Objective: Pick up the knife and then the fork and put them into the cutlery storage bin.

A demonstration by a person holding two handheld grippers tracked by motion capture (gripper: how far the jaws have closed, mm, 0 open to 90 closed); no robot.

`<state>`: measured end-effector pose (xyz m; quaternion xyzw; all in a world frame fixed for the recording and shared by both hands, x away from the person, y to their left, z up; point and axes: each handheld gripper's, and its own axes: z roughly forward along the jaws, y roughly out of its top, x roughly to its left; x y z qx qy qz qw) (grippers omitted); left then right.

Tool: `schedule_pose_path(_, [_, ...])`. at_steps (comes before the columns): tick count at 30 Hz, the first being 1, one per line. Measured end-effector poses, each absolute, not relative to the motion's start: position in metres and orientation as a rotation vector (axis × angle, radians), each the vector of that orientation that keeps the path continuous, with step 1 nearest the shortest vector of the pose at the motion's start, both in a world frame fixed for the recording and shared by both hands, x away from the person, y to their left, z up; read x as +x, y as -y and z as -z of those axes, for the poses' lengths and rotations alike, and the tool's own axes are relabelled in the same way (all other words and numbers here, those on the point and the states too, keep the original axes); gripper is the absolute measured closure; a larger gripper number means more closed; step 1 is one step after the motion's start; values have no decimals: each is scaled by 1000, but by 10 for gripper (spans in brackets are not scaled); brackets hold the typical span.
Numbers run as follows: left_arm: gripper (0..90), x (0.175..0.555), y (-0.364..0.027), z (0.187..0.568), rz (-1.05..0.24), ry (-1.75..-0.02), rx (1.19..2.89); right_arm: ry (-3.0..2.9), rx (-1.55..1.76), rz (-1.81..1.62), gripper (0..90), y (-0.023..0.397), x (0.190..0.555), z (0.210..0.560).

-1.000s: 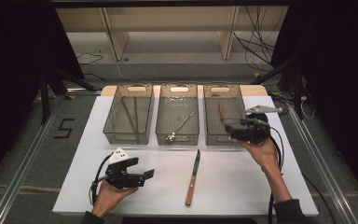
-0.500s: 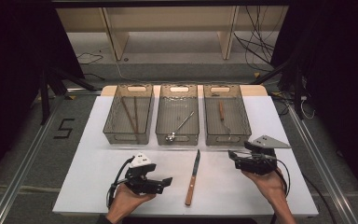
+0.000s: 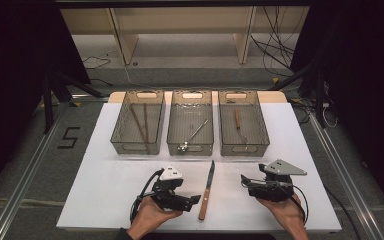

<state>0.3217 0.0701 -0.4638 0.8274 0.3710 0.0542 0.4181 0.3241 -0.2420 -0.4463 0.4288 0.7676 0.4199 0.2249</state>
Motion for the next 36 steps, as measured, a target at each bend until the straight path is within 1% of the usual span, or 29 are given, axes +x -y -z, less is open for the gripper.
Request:
schedule_pose_path(10, [166, 321, -40, 475, -139, -906, 2158, -2120, 1196, -1148, 267, 243, 323, 450])
schedule_pose_path(14, [185, 319, -30, 478, -141, -884, 2181, -2121, 1199, -1151, 264, 244, 323, 450])
schedule_pose_path(21, [289, 318, -23, 483, -170, -884, 2224, -2123, 1202, -1155, 265, 244, 322, 451])
schedule_pose_path(29, [428, 318, -18, 487, -189, -881, 2253, -2131, 1196, -1156, 265, 243, 322, 451])
schedule_pose_path(32, [465, 317, -15, 487, -239, -881, 2272, -2127, 1198, -1161, 266, 243, 321, 451])
schedule_pose_path(36, [565, 318, -17, 487, -273, -887, 2279, -2125, 1193, -1164, 267, 243, 321, 450])
